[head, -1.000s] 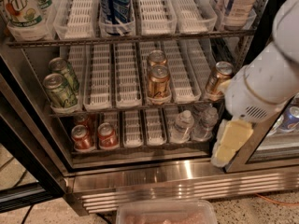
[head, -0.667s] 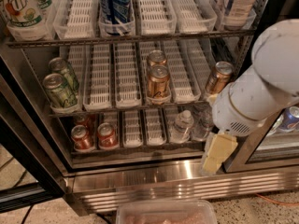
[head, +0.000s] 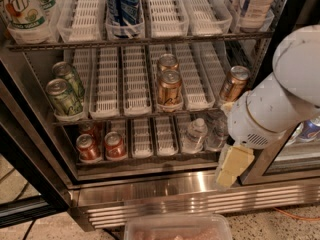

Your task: Pick coke can from bottom shelf of fridge

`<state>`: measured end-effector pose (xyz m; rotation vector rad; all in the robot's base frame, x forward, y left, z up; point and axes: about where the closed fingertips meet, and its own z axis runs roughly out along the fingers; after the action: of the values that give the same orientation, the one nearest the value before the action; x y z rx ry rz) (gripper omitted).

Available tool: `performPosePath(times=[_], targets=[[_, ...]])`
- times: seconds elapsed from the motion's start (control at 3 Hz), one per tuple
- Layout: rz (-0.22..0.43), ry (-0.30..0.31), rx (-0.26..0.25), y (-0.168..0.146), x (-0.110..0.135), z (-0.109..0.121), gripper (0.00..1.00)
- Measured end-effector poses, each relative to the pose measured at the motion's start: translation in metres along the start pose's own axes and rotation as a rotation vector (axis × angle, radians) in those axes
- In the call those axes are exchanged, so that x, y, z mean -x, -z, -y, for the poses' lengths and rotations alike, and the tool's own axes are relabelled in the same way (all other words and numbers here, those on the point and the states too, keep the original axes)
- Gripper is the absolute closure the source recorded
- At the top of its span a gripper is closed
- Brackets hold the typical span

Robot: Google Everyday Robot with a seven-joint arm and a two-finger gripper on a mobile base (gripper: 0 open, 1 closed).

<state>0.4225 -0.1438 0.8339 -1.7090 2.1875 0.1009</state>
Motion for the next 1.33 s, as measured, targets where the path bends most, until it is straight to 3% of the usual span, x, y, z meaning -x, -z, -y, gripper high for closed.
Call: performPosePath(times=[0.33,1.0,1.33], targets=[[0.056,-0.023,0.008,-0.025,0.014,-0.024,0.00],[0.147,-0.089,0.044,-0.123,0.034,-0.060,0.00],[0.155,-0.097,0.122,-0.175,0.043,-0.078,0.00]])
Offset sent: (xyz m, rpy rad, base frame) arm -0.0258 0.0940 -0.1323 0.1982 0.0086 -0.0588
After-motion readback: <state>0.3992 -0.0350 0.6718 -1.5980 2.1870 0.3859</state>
